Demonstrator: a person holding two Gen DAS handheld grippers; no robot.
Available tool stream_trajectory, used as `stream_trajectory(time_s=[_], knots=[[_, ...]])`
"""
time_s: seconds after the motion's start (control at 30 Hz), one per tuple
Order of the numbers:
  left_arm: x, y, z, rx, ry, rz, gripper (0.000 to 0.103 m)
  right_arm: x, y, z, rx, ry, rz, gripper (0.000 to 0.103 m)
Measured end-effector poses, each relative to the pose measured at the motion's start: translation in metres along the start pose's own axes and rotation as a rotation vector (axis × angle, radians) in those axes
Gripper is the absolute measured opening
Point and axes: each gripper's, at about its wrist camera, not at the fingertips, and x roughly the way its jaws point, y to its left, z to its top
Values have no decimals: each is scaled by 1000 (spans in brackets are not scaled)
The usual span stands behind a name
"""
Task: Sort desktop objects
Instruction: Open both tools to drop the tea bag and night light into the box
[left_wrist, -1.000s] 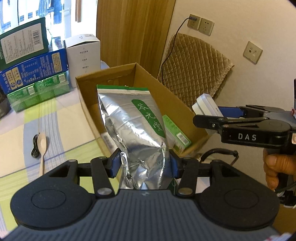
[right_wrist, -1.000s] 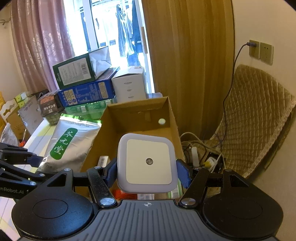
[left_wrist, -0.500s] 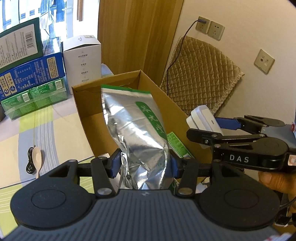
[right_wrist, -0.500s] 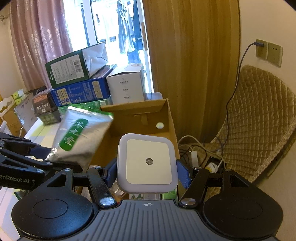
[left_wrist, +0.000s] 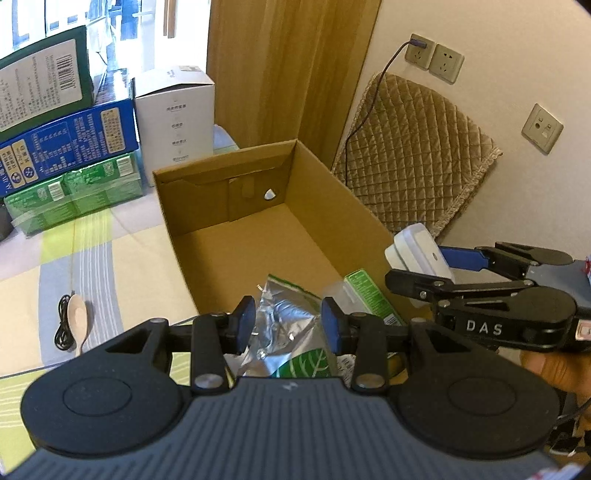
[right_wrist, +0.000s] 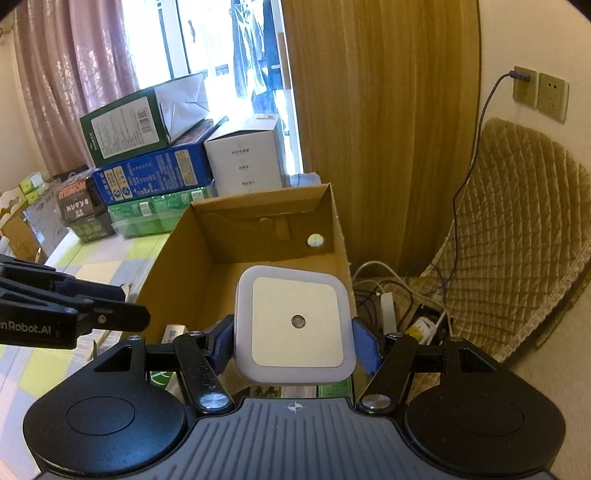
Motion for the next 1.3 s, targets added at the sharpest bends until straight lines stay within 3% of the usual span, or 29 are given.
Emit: stream_trajectory(time_s=[0.2, 0.53, 0.8, 1.0, 1.07, 1.3], knots=[[-12, 3, -12, 18, -4, 4, 33, 0, 7, -4, -22, 20, 12, 63], [-23, 20, -34, 26, 5, 33, 33, 17, 41, -15, -102, 90, 112, 63], [-20, 35, -42, 2, 19, 37, 33, 57, 54, -30, -205, 171, 35, 63], [-19, 42, -45, -16, 19, 33, 33, 53, 43, -26, -166, 144, 32, 64], [-20, 43, -46, -21, 18, 31, 34, 45, 38, -22, -141, 117, 29, 77], [-30, 42, -53, -36, 6, 27, 37, 8, 33, -15, -68, 31, 10, 78]])
